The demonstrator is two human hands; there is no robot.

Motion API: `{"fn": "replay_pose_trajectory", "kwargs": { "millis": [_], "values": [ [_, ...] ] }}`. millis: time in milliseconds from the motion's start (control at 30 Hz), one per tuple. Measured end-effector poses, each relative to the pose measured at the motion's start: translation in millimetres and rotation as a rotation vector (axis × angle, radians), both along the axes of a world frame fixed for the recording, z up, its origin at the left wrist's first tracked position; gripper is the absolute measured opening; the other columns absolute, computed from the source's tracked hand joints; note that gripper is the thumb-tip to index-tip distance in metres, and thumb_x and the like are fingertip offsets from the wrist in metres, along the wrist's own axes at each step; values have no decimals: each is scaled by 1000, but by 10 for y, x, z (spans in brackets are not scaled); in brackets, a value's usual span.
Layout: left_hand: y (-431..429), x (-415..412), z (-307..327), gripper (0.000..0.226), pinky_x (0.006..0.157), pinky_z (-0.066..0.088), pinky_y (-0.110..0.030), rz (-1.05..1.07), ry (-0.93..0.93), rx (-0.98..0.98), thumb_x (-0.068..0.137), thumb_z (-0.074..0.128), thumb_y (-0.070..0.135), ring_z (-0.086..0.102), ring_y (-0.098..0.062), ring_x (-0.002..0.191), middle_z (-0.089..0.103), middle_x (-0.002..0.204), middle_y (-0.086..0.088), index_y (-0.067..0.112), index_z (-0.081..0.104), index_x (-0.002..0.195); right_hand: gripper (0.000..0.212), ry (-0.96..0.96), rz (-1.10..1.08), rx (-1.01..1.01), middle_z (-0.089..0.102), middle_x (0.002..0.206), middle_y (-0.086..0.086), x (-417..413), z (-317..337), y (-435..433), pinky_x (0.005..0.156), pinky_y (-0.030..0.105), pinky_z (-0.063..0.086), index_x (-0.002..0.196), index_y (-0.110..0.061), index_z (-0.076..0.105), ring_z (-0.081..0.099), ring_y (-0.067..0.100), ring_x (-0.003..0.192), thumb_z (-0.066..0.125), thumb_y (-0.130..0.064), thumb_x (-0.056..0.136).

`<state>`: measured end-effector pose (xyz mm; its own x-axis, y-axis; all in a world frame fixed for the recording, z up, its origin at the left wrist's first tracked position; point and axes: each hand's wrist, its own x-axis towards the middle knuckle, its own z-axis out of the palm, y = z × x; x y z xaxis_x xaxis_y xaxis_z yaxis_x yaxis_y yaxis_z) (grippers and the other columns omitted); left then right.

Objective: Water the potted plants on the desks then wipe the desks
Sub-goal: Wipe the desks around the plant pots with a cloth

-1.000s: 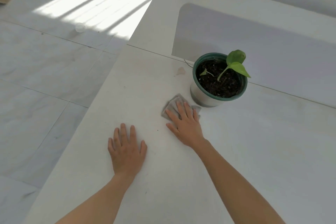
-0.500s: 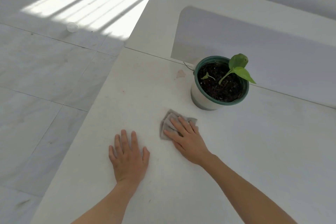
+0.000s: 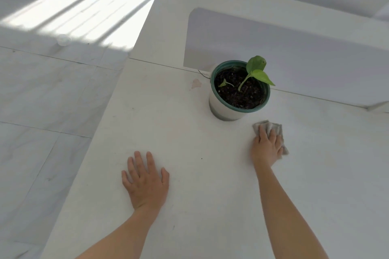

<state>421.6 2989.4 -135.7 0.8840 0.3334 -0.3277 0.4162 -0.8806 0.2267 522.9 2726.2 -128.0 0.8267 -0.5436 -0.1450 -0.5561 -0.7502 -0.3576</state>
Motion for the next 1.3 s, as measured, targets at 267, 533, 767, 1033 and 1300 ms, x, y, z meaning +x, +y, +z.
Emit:
{"fn": "replay_pose_trajectory", "kwargs": {
  "millis": [267, 533, 767, 1033, 1300],
  "values": [
    [12, -2, -23, 65, 93, 35, -62, 15, -22, -32, 75, 32, 39, 50, -48, 117, 53, 129, -29, 1, 58, 121, 39, -159, 169, 2, 48, 137, 13, -401, -65, 841, 104, 51, 25, 118, -18, 60, 34, 36, 132, 50, -3, 82],
    [5, -36, -56, 61, 110, 5, -50, 52, -83, 0, 89, 45, 34, 13, -35, 142, 18, 155, -16, 12, 28, 144, 30, -106, 565, -107, 73, 96, -1, -763, 82, 1046, 62, 39, 54, 80, -26, 71, 69, 24, 87, 59, -11, 57],
    [32, -56, 21, 61, 113, 5, -47, 26, -93, -4, 92, 37, 38, 6, -30, 144, 10, 157, -12, 16, 21, 146, 42, -65, 632, -123, 69, 103, -8, -1116, 284, 976, 60, 30, 34, 82, -23, 70, 63, 26, 78, 53, 3, 54],
    [197, -53, 181, 58, 114, 7, -40, 5, -58, -123, 91, 41, 37, 5, -23, 144, 9, 158, -4, 22, 25, 144, 43, 123, 312, 422, 64, 98, -5, -1423, 457, 760, 66, 27, 50, 103, -22, 62, 62, 12, 64, 33, 1, 81],
    [681, -572, 291, 57, 110, 19, -46, -36, -225, -269, 84, 38, 40, 20, -30, 141, 34, 149, -13, 12, 48, 132, 18, -39, -28, 799, 56, 64, 2, -1803, 608, 663, 56, 26, 40, 92, -11, 61, 51, 16, 59, 46, -21, 92]
  ]
}}
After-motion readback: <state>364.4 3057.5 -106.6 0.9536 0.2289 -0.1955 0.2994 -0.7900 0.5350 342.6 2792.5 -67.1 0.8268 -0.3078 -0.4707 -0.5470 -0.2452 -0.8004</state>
